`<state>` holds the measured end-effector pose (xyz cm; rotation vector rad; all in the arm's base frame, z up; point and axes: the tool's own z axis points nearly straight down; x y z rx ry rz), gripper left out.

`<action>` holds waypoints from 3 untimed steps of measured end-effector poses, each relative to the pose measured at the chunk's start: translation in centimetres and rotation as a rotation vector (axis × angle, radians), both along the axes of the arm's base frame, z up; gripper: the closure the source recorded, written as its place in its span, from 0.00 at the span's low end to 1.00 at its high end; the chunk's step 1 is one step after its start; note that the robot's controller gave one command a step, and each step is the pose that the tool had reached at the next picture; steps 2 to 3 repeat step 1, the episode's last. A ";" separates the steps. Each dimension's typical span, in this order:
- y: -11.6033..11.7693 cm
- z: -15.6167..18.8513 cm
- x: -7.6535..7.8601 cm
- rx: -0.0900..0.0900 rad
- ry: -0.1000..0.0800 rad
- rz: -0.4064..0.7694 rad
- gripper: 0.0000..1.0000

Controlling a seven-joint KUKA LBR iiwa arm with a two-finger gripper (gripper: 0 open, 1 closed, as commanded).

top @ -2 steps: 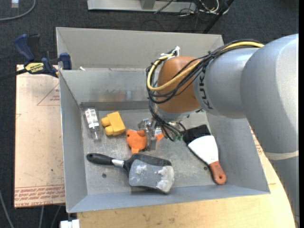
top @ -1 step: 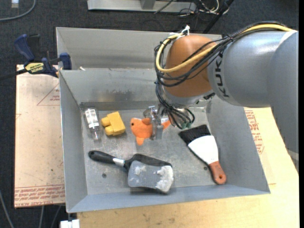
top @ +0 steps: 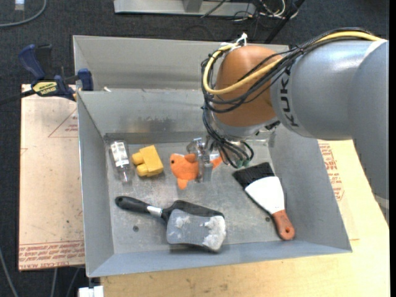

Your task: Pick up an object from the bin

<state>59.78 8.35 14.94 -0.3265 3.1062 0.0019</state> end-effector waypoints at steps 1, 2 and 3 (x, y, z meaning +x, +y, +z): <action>-1.5 10.2 0.2 0.001 -0.004 0.026 1.00; -1.5 10.2 0.2 0.001 -0.004 0.026 1.00; -1.5 10.2 0.2 0.001 -0.004 0.026 1.00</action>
Offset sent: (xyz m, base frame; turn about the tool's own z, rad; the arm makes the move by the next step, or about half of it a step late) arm 0.0000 0.0000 0.0000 0.0000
